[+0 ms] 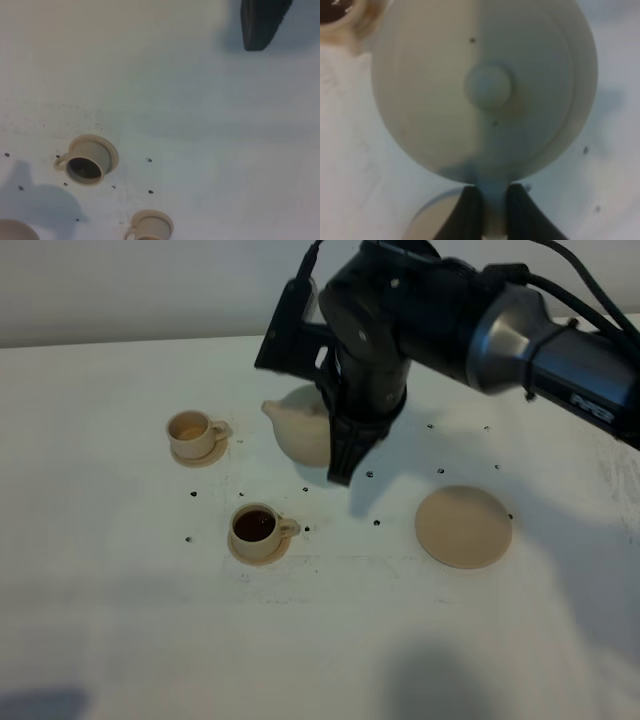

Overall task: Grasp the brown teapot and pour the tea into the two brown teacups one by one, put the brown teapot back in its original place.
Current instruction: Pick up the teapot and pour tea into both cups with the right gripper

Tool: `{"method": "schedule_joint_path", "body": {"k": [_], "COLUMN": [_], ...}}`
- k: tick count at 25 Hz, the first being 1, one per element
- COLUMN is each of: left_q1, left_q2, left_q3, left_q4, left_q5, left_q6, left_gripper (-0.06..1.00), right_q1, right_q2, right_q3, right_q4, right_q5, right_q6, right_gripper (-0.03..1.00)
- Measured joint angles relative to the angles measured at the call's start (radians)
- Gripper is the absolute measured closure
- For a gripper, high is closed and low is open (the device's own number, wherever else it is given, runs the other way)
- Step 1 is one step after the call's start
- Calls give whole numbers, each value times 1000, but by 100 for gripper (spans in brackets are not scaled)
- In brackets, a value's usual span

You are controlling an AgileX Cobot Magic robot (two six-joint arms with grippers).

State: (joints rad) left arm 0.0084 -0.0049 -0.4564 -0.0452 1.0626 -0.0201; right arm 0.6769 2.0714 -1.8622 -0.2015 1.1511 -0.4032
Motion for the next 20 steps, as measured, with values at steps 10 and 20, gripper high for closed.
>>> {"method": "schedule_joint_path", "body": {"k": [10,20], "left_q1": [0,0], "left_q2": [0,0], "left_q3": [0,0], "left_q4": [0,0], "left_q5": [0,0], "left_q6": [0,0], "left_gripper": [40,40], "right_q1": [-42,-21], "right_q2": [245,382], "right_q3": [-406,-556], "right_q4": [59,8], "right_q5": [80,85], "right_q6": [-107,-170], "right_gripper": [86,86]}}
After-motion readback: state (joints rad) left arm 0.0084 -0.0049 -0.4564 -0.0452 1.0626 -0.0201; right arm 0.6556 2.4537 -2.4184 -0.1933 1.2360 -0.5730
